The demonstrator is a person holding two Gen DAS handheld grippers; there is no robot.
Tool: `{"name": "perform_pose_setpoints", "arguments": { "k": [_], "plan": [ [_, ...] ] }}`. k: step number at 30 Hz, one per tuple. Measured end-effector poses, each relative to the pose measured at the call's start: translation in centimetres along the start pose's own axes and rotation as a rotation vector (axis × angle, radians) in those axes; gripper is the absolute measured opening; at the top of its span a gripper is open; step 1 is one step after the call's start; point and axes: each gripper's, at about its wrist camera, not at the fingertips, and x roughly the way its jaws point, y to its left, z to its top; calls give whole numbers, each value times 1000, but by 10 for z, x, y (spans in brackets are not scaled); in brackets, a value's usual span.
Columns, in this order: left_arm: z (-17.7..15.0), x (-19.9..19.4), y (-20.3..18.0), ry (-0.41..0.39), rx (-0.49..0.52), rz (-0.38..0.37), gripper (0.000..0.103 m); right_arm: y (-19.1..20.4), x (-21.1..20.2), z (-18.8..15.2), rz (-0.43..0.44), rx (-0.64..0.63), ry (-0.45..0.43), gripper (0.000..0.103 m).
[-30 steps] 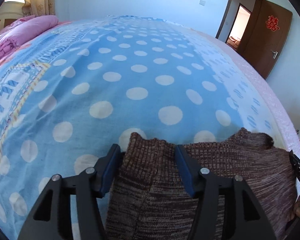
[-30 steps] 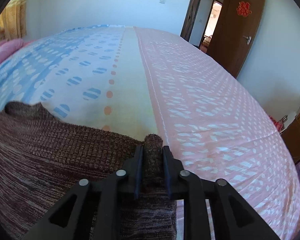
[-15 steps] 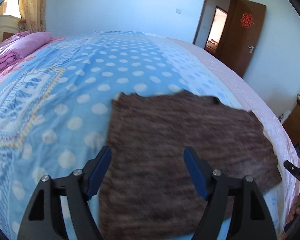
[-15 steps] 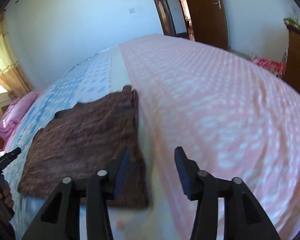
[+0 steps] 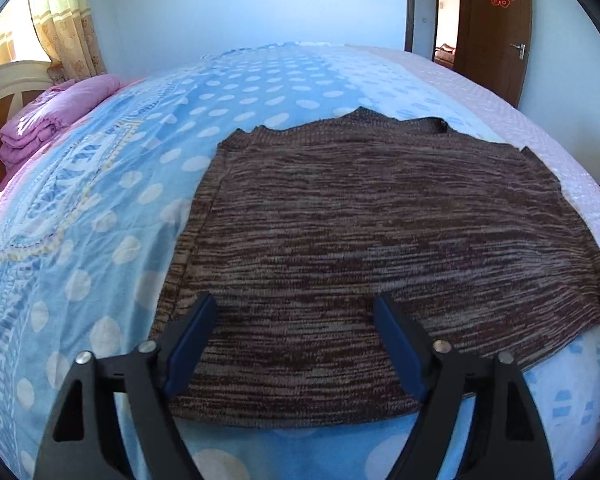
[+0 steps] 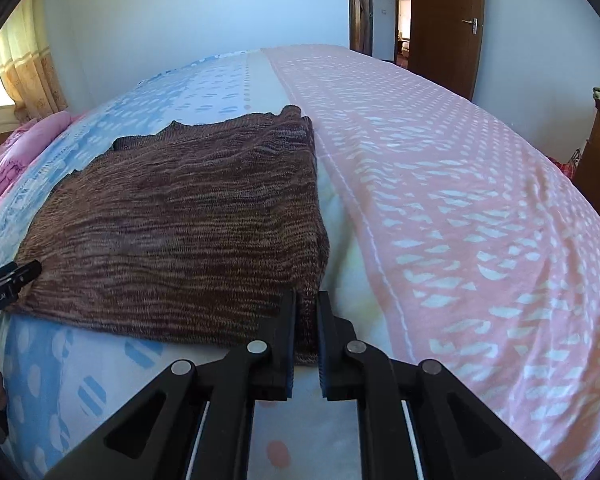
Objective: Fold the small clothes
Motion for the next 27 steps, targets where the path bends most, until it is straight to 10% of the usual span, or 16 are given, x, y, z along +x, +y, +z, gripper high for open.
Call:
{"name": "perform_pose_setpoints", "arguments": {
  "k": [7, 13, 27],
  "plan": [
    [-3, 5, 9, 19, -55, 3, 101, -6, -17, 1, -15, 28, 2, 11],
    [-4, 5, 5, 12, -47, 23, 102, 23, -61, 29, -60, -39, -211, 11],
    [-5, 7, 4, 13, -41, 42, 103, 91, 55, 61, -16, -111, -20, 11]
  ]
}}
